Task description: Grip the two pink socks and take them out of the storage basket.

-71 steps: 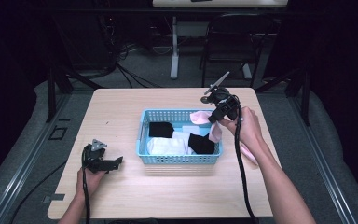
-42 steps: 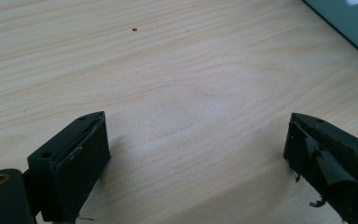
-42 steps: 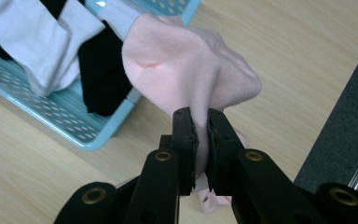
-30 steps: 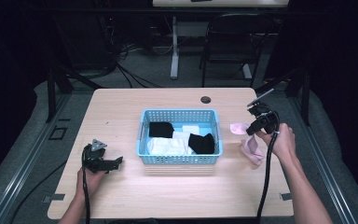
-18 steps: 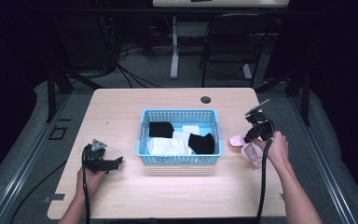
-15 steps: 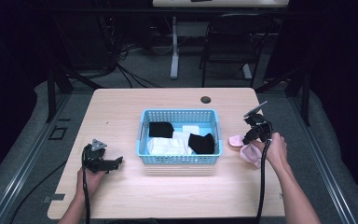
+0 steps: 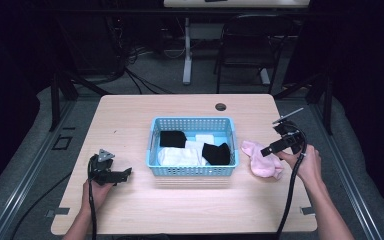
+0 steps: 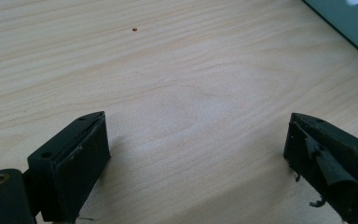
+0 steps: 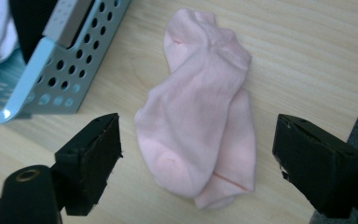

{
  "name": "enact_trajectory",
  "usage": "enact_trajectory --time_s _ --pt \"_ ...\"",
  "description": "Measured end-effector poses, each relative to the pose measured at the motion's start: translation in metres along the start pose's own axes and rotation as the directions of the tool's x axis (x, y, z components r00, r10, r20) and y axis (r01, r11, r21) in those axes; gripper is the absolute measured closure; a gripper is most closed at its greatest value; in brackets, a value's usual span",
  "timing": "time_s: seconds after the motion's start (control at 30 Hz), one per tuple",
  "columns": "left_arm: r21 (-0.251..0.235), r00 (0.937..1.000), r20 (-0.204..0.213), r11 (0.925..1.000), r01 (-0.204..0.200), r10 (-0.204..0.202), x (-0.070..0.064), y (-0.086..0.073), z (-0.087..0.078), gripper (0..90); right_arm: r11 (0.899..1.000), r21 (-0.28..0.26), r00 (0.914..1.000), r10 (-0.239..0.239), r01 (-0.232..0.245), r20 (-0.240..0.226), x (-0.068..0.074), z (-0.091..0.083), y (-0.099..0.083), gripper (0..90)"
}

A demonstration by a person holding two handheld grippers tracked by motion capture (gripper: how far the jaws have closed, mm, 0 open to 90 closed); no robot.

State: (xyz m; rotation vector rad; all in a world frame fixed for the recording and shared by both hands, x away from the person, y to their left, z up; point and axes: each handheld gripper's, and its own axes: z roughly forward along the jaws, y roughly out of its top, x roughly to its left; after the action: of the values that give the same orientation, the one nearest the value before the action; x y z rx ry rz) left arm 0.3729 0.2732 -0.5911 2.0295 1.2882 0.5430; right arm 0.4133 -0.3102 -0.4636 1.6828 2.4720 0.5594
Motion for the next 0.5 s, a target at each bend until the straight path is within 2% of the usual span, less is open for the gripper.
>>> enact_trajectory --time_s 0.13,0.23,0.3,0.37,0.5 --pt "0.0 1.0 -0.001 1.0 0.0 0.0 0.0 0.0 0.0 6.5 0.999 -0.036 1.0 -0.009 0.009 0.001 0.002 -0.016 -0.017 7.0" --pt "0.0 1.0 -0.001 1.0 0.0 0.0 0.0 0.0 0.0 6.5 0.999 -0.047 0.9998 -0.022 0.022 0.002 0.003 -0.024 -0.032 5.5" --pt "-0.007 1.0 -0.003 1.0 0.002 -0.002 0.0 0.0 0.0 6.5 0.998 -0.056 0.9997 -0.023 0.023 0.004 0.005 -0.026 -0.042 4.9" --pt "-0.005 1.0 -0.003 1.0 0.001 -0.001 0.0 0.0 0.0 6.5 0.998 -0.042 0.9991 -0.037 0.037 0.022 0.004 -0.026 -0.05 4.0" --pt "-0.007 1.0 -0.003 1.0 0.003 -0.003 0.0 0.0 0.001 6.5 0.999 -0.037 0.9998 -0.011 0.011 0.015 -0.001 -0.025 -0.06 3.3"
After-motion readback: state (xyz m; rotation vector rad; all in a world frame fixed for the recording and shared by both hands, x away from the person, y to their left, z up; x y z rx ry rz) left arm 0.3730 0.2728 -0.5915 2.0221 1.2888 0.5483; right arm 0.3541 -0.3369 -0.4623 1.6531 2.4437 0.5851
